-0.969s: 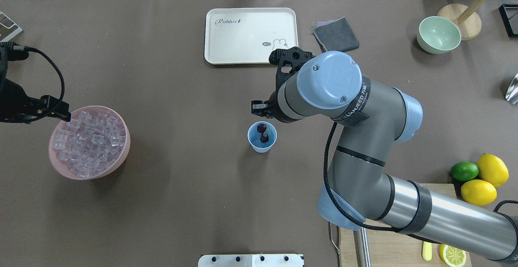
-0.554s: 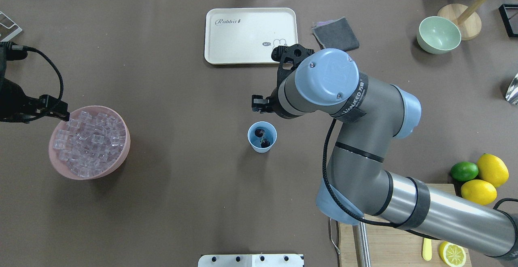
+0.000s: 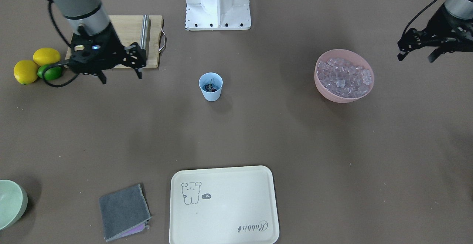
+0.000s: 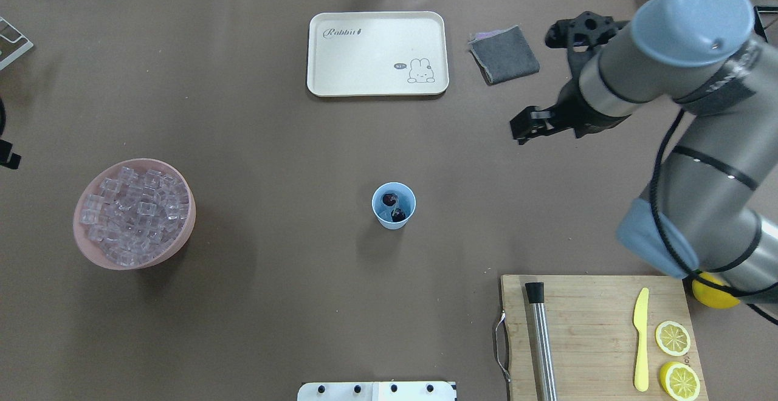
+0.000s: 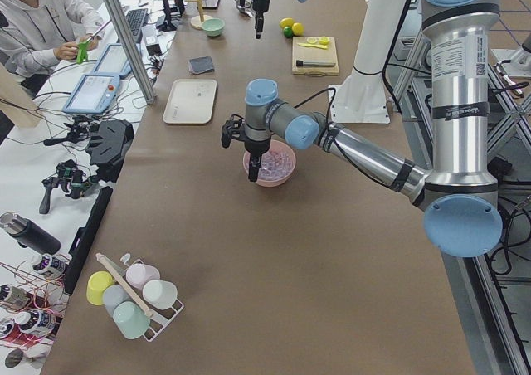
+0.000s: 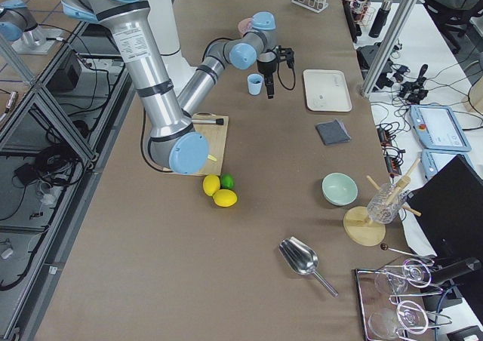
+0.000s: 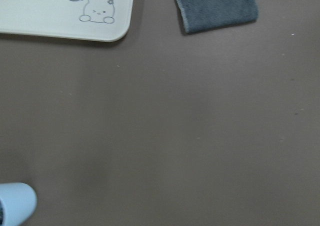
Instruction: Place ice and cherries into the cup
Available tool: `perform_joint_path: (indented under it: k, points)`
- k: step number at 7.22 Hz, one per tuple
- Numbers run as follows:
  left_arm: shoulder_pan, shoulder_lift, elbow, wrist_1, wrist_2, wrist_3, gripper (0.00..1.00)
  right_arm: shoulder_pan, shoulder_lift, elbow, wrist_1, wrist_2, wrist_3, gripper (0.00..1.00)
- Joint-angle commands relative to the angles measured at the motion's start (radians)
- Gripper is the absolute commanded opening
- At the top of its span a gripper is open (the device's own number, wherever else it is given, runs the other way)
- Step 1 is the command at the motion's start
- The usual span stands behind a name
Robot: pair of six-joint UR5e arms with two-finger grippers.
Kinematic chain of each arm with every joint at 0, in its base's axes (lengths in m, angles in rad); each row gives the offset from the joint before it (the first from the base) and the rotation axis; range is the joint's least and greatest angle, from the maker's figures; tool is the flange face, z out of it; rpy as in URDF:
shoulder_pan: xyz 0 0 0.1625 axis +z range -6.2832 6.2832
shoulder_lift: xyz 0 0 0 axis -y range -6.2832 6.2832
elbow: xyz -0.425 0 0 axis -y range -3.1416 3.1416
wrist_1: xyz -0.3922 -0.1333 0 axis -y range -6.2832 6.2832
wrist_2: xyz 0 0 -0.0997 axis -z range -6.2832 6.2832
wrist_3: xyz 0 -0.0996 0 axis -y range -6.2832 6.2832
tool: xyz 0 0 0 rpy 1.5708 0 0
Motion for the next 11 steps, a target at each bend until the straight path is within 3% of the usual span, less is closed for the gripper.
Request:
perform_joint_path:
  k: [1,2,4,5,7,11]
  points:
    - [-0.156,0.075,0.041,-0.002,-0.121,0.199,0.97,0.169,-0.175,0.007,-0.001,0.099,-0.338,1.0]
    - [-0.202,0.141,0.044,-0.003,-0.12,0.305,0.97,0.267,-0.232,-0.004,-0.003,0.138,-0.475,1.0]
    - [-0.279,0.195,0.107,-0.015,-0.111,0.389,0.97,0.5,-0.327,-0.142,-0.003,0.32,-0.887,1.0]
    - [-0.279,0.201,0.131,-0.031,-0.112,0.376,0.97,0.562,-0.364,-0.17,-0.003,0.322,-0.974,1.0]
    - [-0.353,0.197,0.142,-0.029,-0.12,0.386,0.97,0.64,-0.412,-0.204,-0.003,0.322,-1.1,1.0]
    - [-0.361,0.196,0.149,-0.023,-0.119,0.38,0.97,0.648,-0.463,-0.211,-0.003,0.334,-1.097,1.0]
